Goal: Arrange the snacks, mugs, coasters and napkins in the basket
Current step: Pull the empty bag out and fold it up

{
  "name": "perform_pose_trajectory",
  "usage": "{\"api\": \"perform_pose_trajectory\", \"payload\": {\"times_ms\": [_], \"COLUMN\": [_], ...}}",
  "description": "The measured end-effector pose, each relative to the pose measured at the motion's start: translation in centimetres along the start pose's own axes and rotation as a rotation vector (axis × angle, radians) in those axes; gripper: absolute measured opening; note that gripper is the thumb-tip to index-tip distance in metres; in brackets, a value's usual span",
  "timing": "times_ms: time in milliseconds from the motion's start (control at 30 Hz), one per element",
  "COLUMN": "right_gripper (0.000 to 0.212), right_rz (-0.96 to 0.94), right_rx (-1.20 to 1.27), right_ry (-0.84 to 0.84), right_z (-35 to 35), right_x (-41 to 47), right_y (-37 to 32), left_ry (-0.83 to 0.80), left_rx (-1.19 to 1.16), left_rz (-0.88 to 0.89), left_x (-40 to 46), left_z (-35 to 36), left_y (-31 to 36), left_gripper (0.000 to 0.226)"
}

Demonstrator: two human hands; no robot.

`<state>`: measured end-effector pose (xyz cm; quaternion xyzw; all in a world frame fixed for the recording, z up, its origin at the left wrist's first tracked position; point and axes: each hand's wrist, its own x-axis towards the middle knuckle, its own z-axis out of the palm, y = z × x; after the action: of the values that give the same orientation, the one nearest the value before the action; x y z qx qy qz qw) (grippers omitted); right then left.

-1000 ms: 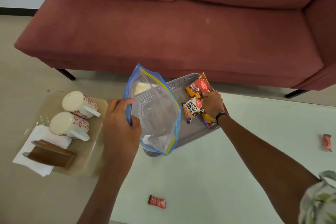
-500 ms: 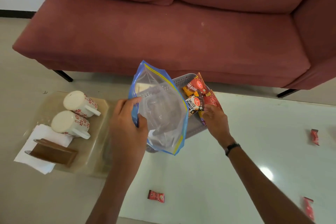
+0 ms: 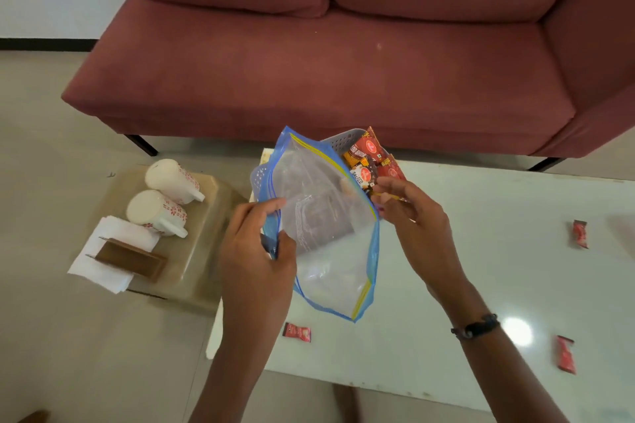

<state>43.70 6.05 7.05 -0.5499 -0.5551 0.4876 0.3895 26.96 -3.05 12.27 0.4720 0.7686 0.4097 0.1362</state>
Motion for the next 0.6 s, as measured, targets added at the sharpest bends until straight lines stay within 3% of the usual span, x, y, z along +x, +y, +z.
{"api": "perform_pose_trajectory", "payload": {"times_ms": [67, 167, 267, 333, 400, 500, 600], "right_gripper": [0.030, 0.064, 0.103, 0.120, 0.109, 0.052, 0.036], "right_rz": [-0.082, -0.177, -0.130, -0.079, -0.051, -0.051, 0.013], "right_rx": [-0.020, -0.200, -0.360, -0.328, -0.216, 0.012, 0.069], "right_ry": [-0.020, -0.183, -0.477, -0.497, -0.307, -0.044, 0.056], "right_z": [-1.5, -4.5, -7.4, -7.8, -7.5, -8.0, -9.5], "right_x": [-2.8, -7.4, -12.0, -14.4, -15.7, -15.4, -14.5], "right_y": [-0.5, 0.9, 3.5, 4.1, 4.2, 5.0, 4.9], "left_ry": [-0.003, 0.021, 0.033, 0.004, -0.054, -0.216, -0.309], "left_rx": [-0.025, -0.086, -0.214, -0.314, -0.389, -0.556, -0.638], "left_rz": [-0.024, -0.103, -0.205, -0.271, -0.301, -0.360, -0.333], "left_x": [-1.9, -4.9, -7.5, -9.2, -10.8, -12.1, -12.2], "left_z": [0.3, 0.9, 1.8, 2.6, 3.5, 4.6, 5.0], "left_y": [0.8, 2.4, 3.9, 4.8, 5.7, 6.6, 6.7], "left_gripper": [0.034, 0.033, 0.033, 0.033, 0.033, 0.038, 0.054]}}
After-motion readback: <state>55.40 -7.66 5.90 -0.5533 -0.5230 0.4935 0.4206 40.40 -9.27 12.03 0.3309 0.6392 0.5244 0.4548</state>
